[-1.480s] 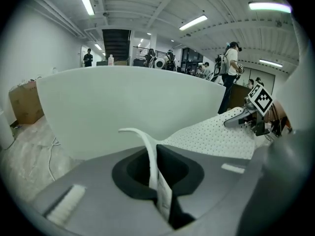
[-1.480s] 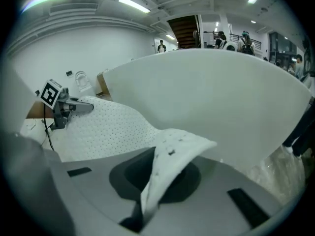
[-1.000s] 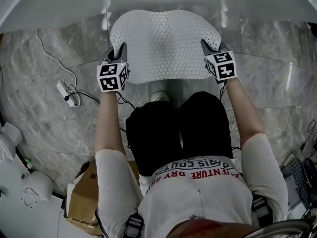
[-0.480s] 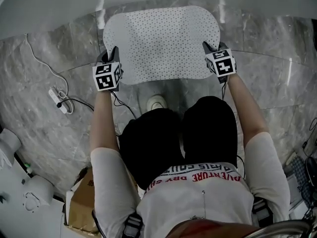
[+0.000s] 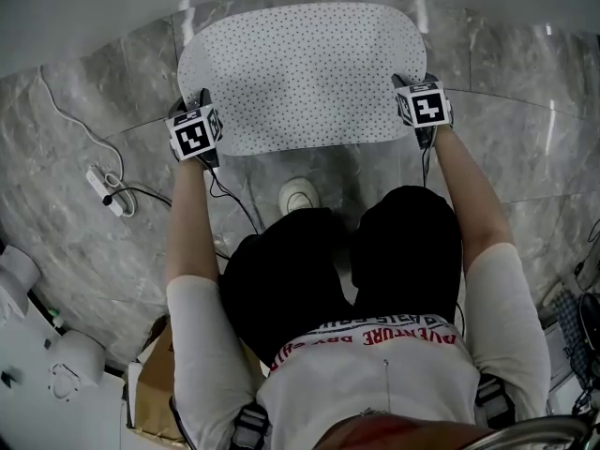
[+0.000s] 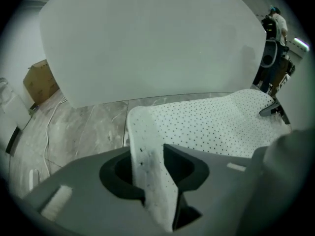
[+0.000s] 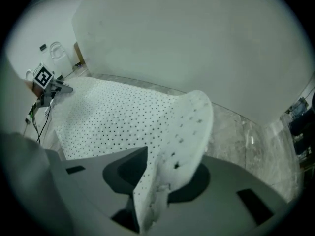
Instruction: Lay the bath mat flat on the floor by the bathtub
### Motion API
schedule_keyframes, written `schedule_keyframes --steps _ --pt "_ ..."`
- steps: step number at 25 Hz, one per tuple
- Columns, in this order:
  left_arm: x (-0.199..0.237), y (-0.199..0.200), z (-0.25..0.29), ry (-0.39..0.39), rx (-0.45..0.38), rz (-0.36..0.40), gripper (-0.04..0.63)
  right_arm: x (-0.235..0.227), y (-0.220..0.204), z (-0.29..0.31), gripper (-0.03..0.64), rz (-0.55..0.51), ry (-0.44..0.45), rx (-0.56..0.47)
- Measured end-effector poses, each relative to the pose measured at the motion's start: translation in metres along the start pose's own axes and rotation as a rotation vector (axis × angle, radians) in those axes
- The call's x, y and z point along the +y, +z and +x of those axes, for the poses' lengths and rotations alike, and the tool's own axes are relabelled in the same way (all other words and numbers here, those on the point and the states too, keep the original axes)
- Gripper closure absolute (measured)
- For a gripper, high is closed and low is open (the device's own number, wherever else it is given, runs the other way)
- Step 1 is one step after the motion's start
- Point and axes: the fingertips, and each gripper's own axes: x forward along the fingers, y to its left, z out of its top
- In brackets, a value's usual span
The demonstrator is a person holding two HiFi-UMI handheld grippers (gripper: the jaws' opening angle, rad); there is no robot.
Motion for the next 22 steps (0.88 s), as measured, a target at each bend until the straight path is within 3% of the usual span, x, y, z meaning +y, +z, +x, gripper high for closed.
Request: schedule_keyframes --steps 3,6,11,15,16,17,19,20,22 --pt "0.012 -0.008 0.003 0.052 0.002 -0.047 0.323 -0.01 -0.006 0.005 0.377 0.037 -0.046 0.008" --pt "0.021 -0.011 -0.001 0.081 -0.012 -0.063 0.225 -0.026 -0.006 0.0 0.314 0.035 -0.135 -0.009" --pt "0.016 -0.002 -0.014 0.034 -0.022 -0.12 0.187 -0.037 0.007 -0.017 0.307 0.046 -0.2 -0.062" --pt "-0.008 0.017 -0.034 -0.039 -0.045 -0.076 0.195 -0.022 0.026 -0.035 0.308 0.042 -0.159 -0.089" --pt "-0.014 0.024 -0.041 -0.052 -0.054 -0.066 0.22 -0.016 0.032 -0.041 0.31 0.047 -0.135 -0.097" --pt "-0.018 0.03 -0.05 -0.048 -0.069 -0.058 0.3 -0.01 0.038 -0.049 0.338 0.054 -0.114 -0.108" --pt "-0.024 0.049 -0.071 -0.025 -0.101 -0.039 0.497 -0.002 0.054 -0.07 0.52 0.064 -0.093 -0.138" --pt "-0.03 0.06 -0.083 -0.03 -0.111 -0.025 0.553 0.002 0.062 -0.082 0.557 0.064 -0.076 -0.151" --pt "-0.051 0.078 -0.113 -0.087 -0.112 0.002 0.584 0.018 0.077 -0.11 0.589 0.062 -0.016 -0.161"
